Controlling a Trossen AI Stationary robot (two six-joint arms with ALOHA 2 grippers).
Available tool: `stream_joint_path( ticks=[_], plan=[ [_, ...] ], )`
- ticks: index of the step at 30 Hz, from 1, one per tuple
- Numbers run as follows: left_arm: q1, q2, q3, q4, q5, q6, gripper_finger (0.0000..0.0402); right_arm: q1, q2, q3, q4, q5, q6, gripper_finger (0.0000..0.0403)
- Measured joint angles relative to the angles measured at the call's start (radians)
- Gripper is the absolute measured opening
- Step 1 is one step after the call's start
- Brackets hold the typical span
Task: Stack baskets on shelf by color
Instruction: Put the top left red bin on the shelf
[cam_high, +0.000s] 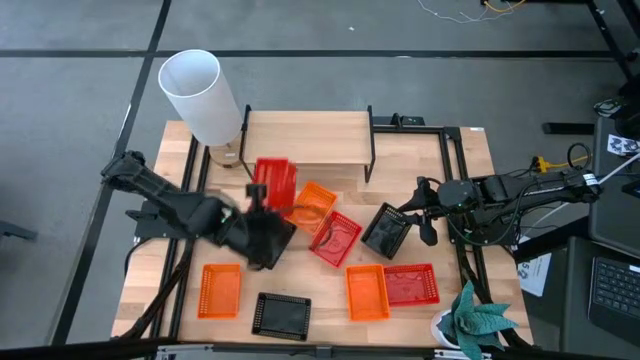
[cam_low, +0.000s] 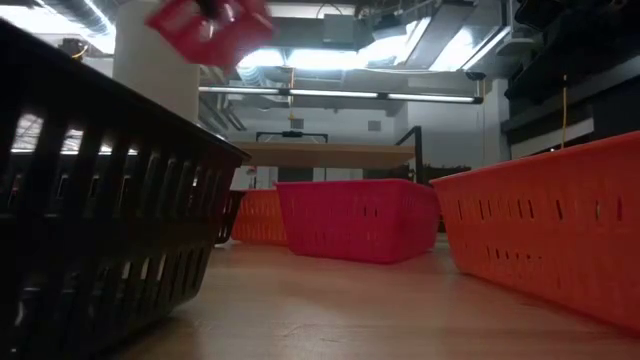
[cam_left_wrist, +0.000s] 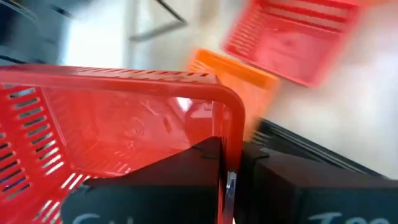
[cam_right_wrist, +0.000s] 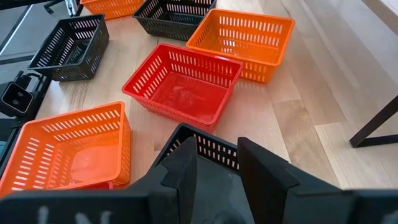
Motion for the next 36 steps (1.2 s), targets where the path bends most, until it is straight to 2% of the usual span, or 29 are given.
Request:
stream_joint_path(
  ticks=[2, 5, 7, 13, 17, 24, 29, 36],
  plan=[
    [0.091, 0.0, 0.0, 0.032, 0.041, 0.09, 0.0, 0.0, 0.0, 0.0, 0.0, 0.0, 0.0, 0.0116],
    [0.259, 0.001, 0.0, 0.045, 0.187, 0.183, 0.0, 0.0, 0.0, 0.0, 0.0, 0.0, 0.0, 0.0116],
    [0.365, 0.001, 0.0, 0.044, 0.247, 0.248, 0.0, 0.0, 0.0, 0.0, 0.0, 0.0, 0.0, 0.0116],
    [0.619, 0.001, 0.008, -0.005, 0.296, 0.38, 0.0, 0.0, 0.0, 0.0, 0.0, 0.0, 0.0, 0.0116],
    [0.752, 0.017, 0.017, -0.058, 0.397, 0.471, 0.0, 0.0, 0.0, 0.0, 0.0, -0.001, 0.0, 0.0116],
    [0.876, 0.064, 0.018, 0.008, 0.5, 0.622, 0.0, 0.0, 0.001, -0.007, 0.001, -0.001, 0.0, 0.0116],
    [0.896, 0.095, 0.017, -0.011, 0.55, 0.603, 0.0, 0.0, 0.003, -0.024, -0.001, -0.003, 0.002, 0.0116],
    [0.889, 0.1, 0.016, -0.011, 0.539, 0.571, 0.0007, 0.0, 0.003, -0.027, 0.0, -0.003, 0.003, 0.0116]
  ],
)
